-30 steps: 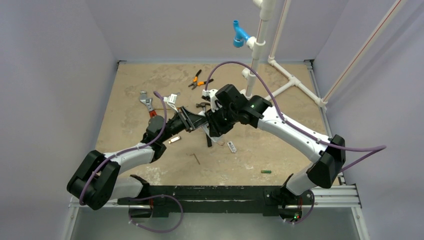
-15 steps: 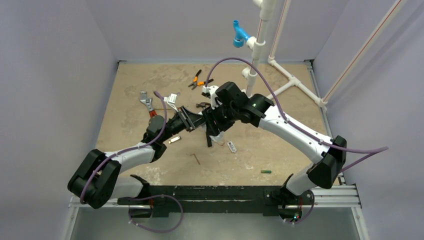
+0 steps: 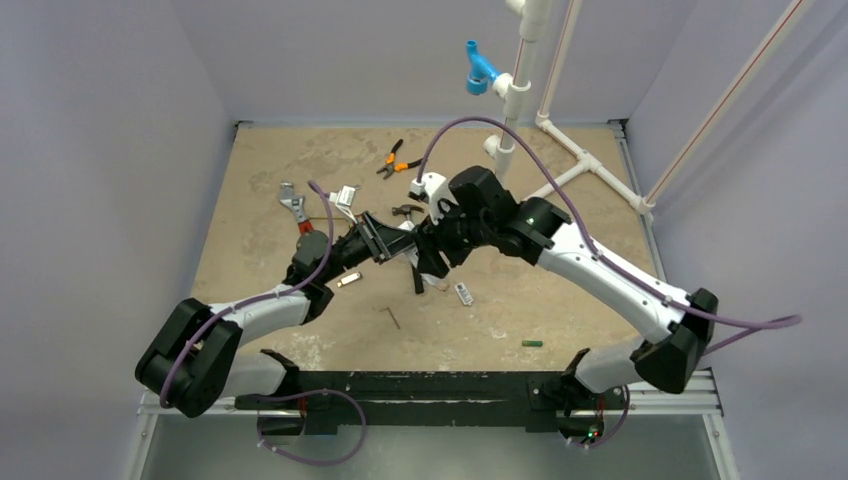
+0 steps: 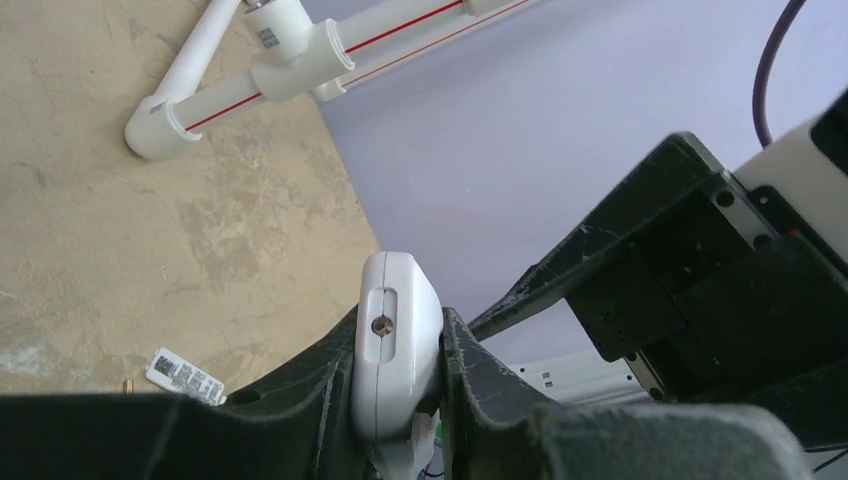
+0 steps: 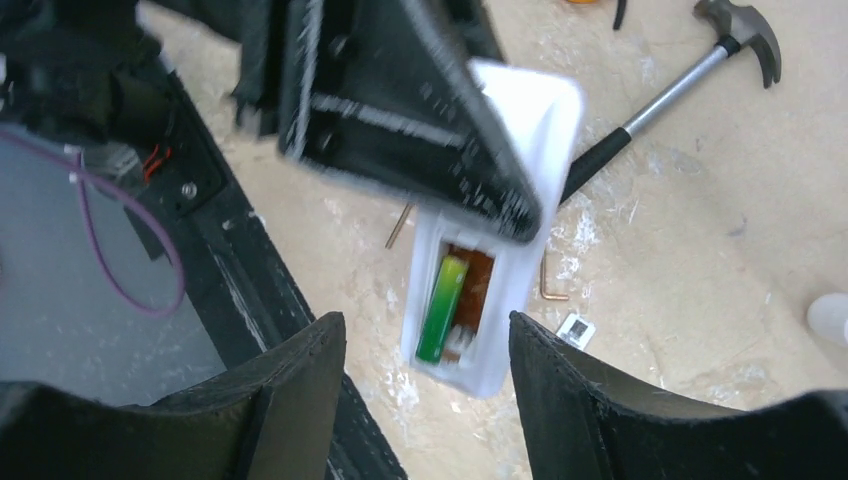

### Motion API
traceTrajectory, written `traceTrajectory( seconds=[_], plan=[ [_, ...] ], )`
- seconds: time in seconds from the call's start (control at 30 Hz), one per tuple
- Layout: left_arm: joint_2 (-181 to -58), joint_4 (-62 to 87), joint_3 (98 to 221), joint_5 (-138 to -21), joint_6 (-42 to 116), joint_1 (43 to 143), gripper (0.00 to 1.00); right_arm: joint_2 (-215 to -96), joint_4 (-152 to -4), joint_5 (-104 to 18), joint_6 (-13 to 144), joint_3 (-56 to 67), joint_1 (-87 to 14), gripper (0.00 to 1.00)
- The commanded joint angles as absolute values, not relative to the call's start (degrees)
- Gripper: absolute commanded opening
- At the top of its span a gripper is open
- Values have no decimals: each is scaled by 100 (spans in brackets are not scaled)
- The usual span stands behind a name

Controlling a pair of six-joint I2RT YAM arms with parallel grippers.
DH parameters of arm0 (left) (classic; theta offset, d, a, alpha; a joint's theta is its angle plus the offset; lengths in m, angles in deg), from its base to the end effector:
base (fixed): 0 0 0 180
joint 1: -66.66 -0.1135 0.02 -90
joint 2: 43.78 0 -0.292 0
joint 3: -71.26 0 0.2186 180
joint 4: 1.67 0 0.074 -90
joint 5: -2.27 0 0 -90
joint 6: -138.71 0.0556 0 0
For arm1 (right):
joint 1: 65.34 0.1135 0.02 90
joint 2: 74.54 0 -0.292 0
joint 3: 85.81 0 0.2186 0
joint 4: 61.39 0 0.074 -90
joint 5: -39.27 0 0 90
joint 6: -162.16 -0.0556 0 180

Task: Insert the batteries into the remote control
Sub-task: Load the battery into the remote control.

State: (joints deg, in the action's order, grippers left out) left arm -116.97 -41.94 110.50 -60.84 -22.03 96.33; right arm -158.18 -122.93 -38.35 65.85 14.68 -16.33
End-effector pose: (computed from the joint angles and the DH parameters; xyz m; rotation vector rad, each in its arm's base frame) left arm 0.1958 -0.1405 0.2845 -0.1697 1.7356 -1.7037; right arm 0.1800 0.2253 0.3768 -0.9928 2.2359 0.7083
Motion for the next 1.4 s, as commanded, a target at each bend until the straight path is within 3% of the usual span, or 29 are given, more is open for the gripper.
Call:
traceTrajectory(
  seconds=[0.0,0.2,0.3,0.43,0.53,0.6,0.93,1.37],
  plan=[
    [-11699,-4729,11352,-5874,-2403,9653,0,-14825,-11424,-3246,7768,755,-1639,60],
    [-11748,-4735,11355,-5795,-2572,9653,0,-13847,-10861,-3037,8721,-22,-1639,62],
    [-11825,-4809,11328,-5752,-2741,9651,0,-13557,-11199,-2467,9622,-244,-1638,70],
    [-11941,-4979,11276,-5651,-2965,9654,0,-13462,-11873,-2097,10710,-296,-1639,71],
    [-11979,-5107,11202,-5597,-3147,9648,0,-13558,-11977,-2260,10993,-224,-1646,56],
    [-11969,-5163,11166,-5589,-3201,9648,0,-13650,-11970,-2155,11211,-167,-1715,51],
    [-11838,-4985,11128,-5557,-3128,9653,0,-14105,-11410,-990,11444,4,-2394,50],
    [-11842,-5051,11160,-5575,-3127,9651,0,-14383,-11334,-625,11522,67,-2457,39]
  ],
)
